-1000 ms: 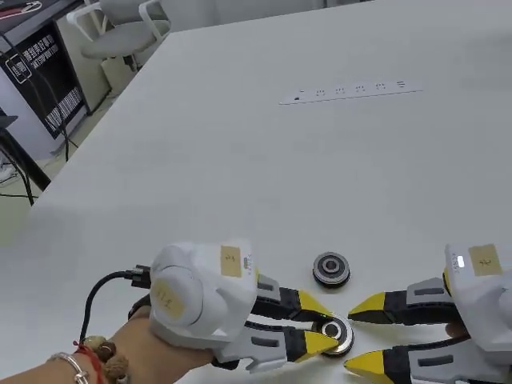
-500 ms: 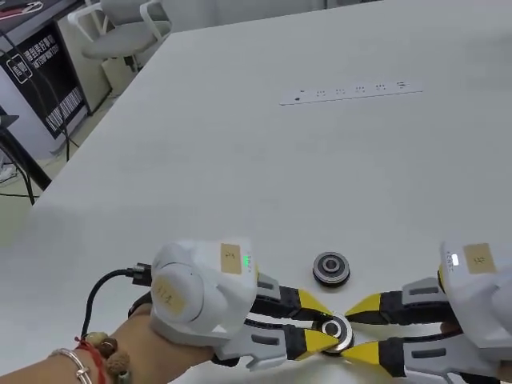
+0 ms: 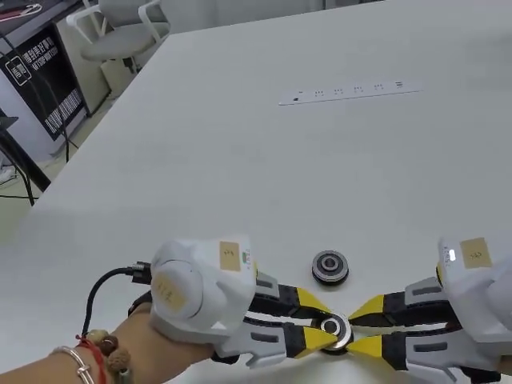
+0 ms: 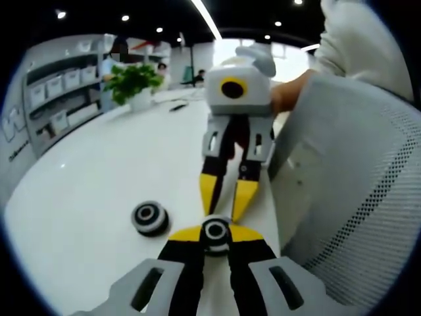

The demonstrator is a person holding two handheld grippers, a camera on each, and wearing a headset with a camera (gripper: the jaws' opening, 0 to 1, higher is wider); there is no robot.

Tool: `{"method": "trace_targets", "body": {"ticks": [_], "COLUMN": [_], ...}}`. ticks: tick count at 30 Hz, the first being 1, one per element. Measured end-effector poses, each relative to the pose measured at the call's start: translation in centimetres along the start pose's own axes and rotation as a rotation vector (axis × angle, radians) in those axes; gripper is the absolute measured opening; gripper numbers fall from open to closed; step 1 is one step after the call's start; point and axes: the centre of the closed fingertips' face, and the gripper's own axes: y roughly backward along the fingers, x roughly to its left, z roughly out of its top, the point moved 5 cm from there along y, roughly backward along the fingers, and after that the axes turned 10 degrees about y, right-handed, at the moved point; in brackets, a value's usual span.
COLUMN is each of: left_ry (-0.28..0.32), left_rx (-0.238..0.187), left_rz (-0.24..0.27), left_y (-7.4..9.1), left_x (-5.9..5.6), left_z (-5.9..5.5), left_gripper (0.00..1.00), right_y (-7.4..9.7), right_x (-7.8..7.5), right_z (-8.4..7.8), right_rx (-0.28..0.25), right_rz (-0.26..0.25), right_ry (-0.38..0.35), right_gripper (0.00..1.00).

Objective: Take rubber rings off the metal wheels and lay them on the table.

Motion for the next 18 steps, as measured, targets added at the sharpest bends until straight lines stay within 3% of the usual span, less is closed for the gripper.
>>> {"method": "trace_targets", "body": {"ticks": [16, 17, 18], "left_ry": [0.007, 0.009, 0.009], "left_rx": [-0.002, -0.001, -0.003], "left_rz": [0.003, 0.002, 0.002], "left_y": [0.0, 0.0, 0.0], "left_x": [0.0, 0.0, 0.0], "left_z": [-0.1, -0.1, -0.1], "left_gripper": [0.14, 0.14, 0.14], "right_y": [0.0, 0.1, -0.4], "right_x": [0.1, -0.9, 0.1], "right_z": [0.2, -0.4, -0.5], "right_rx": [0.059, 0.108, 0.100], "right_rz": [-0.010, -0.086, -0.019], "right_ry": [0.012, 0.072, 0.038], "right_gripper": [0.06, 0.00, 0.00]}}
